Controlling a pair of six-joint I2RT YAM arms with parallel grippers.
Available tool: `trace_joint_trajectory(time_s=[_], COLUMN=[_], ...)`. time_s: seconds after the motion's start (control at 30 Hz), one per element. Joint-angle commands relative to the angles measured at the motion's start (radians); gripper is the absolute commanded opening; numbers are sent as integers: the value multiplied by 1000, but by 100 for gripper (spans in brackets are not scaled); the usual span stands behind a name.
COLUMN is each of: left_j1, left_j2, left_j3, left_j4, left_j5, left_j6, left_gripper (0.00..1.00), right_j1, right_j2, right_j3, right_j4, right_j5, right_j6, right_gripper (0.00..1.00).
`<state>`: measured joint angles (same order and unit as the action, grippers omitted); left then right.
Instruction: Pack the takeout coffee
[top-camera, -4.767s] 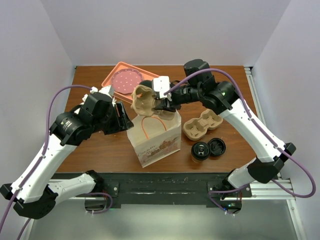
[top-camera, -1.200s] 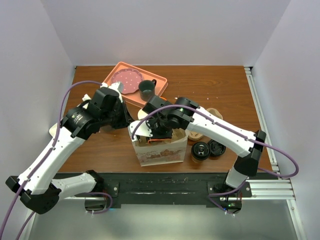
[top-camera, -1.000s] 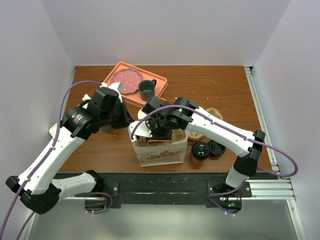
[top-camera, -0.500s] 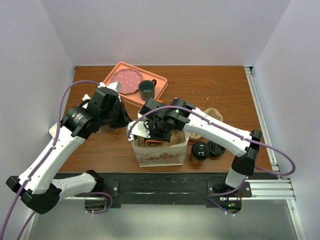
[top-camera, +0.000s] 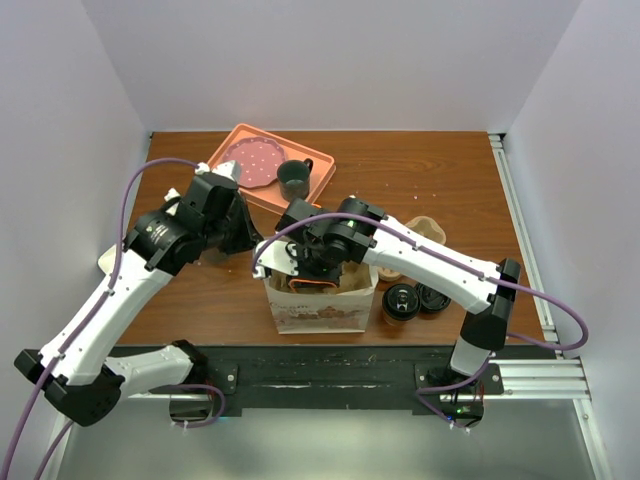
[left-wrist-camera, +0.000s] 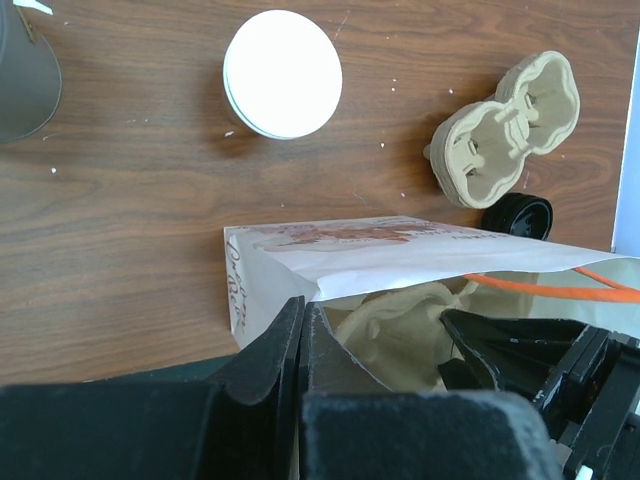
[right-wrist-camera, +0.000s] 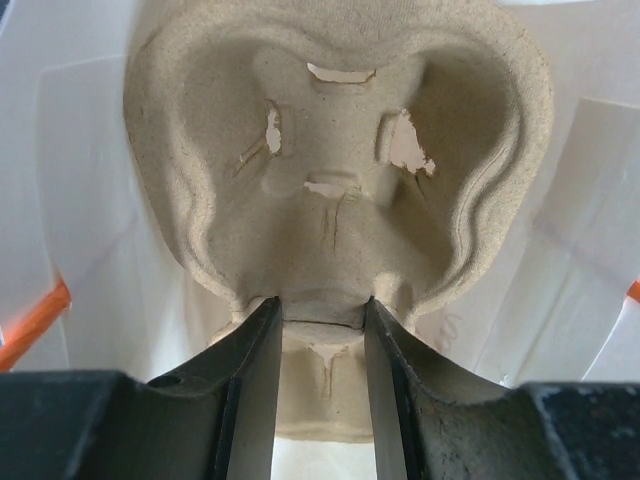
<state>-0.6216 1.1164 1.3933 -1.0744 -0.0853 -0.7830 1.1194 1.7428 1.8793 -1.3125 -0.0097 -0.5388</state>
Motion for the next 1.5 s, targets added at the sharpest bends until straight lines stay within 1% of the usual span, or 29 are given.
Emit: trace_joint_trajectory(time_s=[0.0, 0.03, 0.1, 0.23, 0.37, 0.57, 0.6, 0.67, 0.7, 0.77, 0.8, 0.87, 0.9, 0.97, 1.07, 1.1, 1.17, 1.2, 1.33, 1.47], left_j1=[-23, -23, -23, -24, -24, -24, -24, -23, -24, -23, -23, -24, -23, -23, -24, -23, -23, -23, -23, -23], left_j2=[-6, -6, -3, -1, -4, -4, -3, -3, -3, -1, -3, -10, -13, -23, -29, -29, -27, -27, -36, -33], left_j3=[49, 52, 56, 55, 59, 91, 99, 113, 116, 122, 122, 121, 119, 112, 99, 96, 89, 88, 85, 82], left_j4=[44, 44, 39, 45, 45, 24, 15, -5, -13, -39, -47, -65, -71, -71, -73, -71, -79, -85, -107, -142], left_j5=[153, 154, 156, 171, 174, 164, 162, 157, 154, 144, 144, 142, 147, 177, 215, 225, 236, 236, 231, 239], left_j6=[11, 14, 18, 25, 31, 59, 65, 82, 88, 105, 113, 134, 143, 172, 191, 197, 206, 209, 222, 234], left_gripper=[0, 0, 0, 0, 4, 22, 30, 35, 38, 40, 45, 52, 55, 57, 60, 61, 61, 61, 61, 62], right_j1=[-27, -27, -27, -26, -27, -27, -27, -26, -27, -27, -27, -27, -27, -27, -27, -26, -27, -26, -27, -27], right_j2=[44, 41, 29, 27, 15, -22, -28, -45, -51, -63, -75, -81, -83, -78, -68, -68, -84, -95, -164, -227], right_j3=[-14, -17, -28, -20, -11, -32, -40, -48, -49, -48, -45, -29, -10, 18, 81, 102, 112, 113, 72, 58], right_j4=[32, 39, 65, 68, 73, 154, 176, 203, 237, 268, 301, 324, 338, 335, 312, 317, 326, 346, 421, 437], right_j5=[114, 113, 103, 112, 109, 96, 93, 99, 106, 137, 157, 209, 230, 302, 330, 346, 362, 390, 401, 425], right_j6=[115, 117, 119, 129, 140, 161, 169, 187, 210, 241, 281, 321, 368, 411, 503, 564, 615, 676, 769, 875], right_gripper=[43, 51, 57, 61, 63, 63, 63, 62, 62, 61, 61, 62, 61, 61, 61, 61, 61, 61, 60, 58])
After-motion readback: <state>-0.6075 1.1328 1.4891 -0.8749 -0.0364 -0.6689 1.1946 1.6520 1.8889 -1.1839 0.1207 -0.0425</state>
